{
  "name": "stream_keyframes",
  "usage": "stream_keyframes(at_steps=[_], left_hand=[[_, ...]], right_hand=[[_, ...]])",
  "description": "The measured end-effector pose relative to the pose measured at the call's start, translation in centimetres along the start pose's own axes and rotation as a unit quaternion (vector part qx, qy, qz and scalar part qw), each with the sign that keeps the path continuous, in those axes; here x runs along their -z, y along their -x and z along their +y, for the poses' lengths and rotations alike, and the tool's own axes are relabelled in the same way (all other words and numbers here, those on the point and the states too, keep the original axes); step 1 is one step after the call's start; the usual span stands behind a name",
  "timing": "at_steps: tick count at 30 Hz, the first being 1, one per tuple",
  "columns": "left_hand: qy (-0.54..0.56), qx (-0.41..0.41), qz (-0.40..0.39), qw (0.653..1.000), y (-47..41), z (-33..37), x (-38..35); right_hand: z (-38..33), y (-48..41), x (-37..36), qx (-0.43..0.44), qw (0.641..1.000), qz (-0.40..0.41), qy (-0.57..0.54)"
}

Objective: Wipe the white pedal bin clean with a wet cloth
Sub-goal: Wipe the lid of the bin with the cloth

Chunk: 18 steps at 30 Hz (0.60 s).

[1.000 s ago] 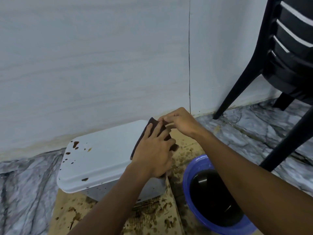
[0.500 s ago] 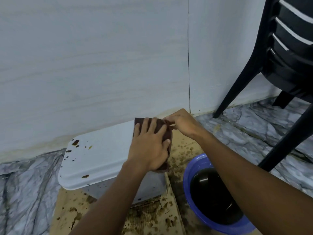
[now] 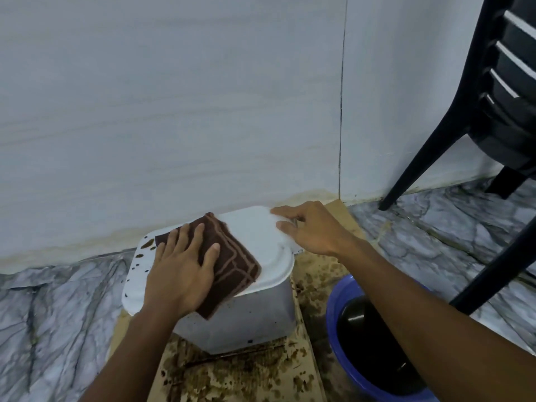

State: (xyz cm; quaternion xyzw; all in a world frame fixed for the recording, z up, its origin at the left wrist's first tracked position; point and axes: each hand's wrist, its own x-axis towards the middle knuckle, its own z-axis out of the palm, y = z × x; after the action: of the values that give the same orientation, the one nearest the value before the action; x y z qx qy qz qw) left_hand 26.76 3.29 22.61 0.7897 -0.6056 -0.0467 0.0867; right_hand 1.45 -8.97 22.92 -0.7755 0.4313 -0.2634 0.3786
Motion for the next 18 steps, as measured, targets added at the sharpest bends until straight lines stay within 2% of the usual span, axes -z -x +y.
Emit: stream_keyframes(at_steps=[3, 10, 14, 16, 18], left_hand=[[-0.018, 0.006, -0.013, 1.0, -2.1, 1.5, -0.1], [-0.006, -0.125, -0.048, 0.991, -2.5, 8.1, -1.3], [0.009, -0.139, -0.012, 0.99, 1.2, 4.3, -1.6], [0.013, -0.112, 0.004, 0.994, 2.6, 1.3, -1.5], [0.016, -0.068, 0.006, 0.998, 3.0, -1.4, -1.0]], right_hand=[[-0.6, 0.5, -0.3, 0.013, 0.999, -0.009, 0.049], [-1.5, 0.7, -0.9, 0.016, 0.992, 0.009, 0.121], [-1.9, 0.5, -2.2, 0.011, 0.989, 0.067, 0.133], [-1.9, 0.5, -3.0, 0.004, 0.986, 0.102, 0.134], [-2.4, 0.5, -4.0, 0.024, 0.979, 0.095, 0.176]])
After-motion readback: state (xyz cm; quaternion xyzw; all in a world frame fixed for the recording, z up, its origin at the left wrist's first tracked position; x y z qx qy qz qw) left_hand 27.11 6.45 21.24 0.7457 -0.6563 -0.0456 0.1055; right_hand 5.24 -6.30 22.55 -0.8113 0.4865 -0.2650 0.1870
